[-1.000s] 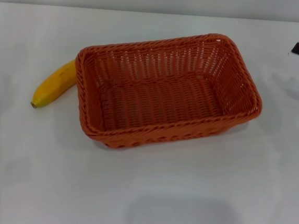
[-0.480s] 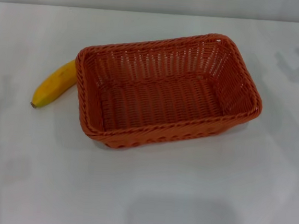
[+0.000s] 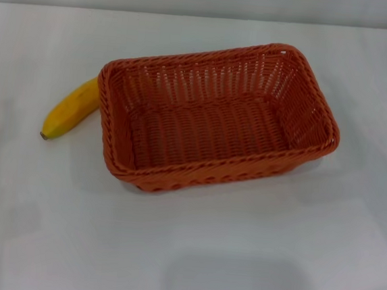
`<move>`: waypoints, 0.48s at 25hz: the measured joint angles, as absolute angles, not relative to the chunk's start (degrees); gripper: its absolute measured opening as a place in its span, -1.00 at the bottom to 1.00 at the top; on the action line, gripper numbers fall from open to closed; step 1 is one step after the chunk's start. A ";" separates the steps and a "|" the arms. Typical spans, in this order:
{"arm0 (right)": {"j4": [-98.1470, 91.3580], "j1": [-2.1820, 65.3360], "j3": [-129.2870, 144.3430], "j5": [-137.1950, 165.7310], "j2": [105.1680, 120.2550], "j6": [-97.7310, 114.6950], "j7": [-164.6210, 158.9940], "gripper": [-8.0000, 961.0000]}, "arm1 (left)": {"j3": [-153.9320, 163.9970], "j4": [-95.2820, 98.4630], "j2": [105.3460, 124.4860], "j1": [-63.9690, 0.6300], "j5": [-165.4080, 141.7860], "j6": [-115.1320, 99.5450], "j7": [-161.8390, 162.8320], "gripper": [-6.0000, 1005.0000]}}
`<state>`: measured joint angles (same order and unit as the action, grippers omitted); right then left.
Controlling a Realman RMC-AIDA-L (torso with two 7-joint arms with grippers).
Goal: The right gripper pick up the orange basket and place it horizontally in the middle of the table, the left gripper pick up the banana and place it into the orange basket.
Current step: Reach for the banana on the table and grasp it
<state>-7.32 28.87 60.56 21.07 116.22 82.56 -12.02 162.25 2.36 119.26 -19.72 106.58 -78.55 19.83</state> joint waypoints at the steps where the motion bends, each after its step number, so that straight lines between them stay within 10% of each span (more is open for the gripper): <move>1: -6.79 29.09 60.38 21.00 116.23 81.65 -11.97 0.36 | 162.38 2.39 119.27 -19.79 106.47 -78.55 19.84 0.77; 12: -2.53 29.10 60.16 20.07 116.21 74.59 -24.10 0.36 | 162.74 5.23 119.25 -20.18 103.39 -77.43 20.14 0.77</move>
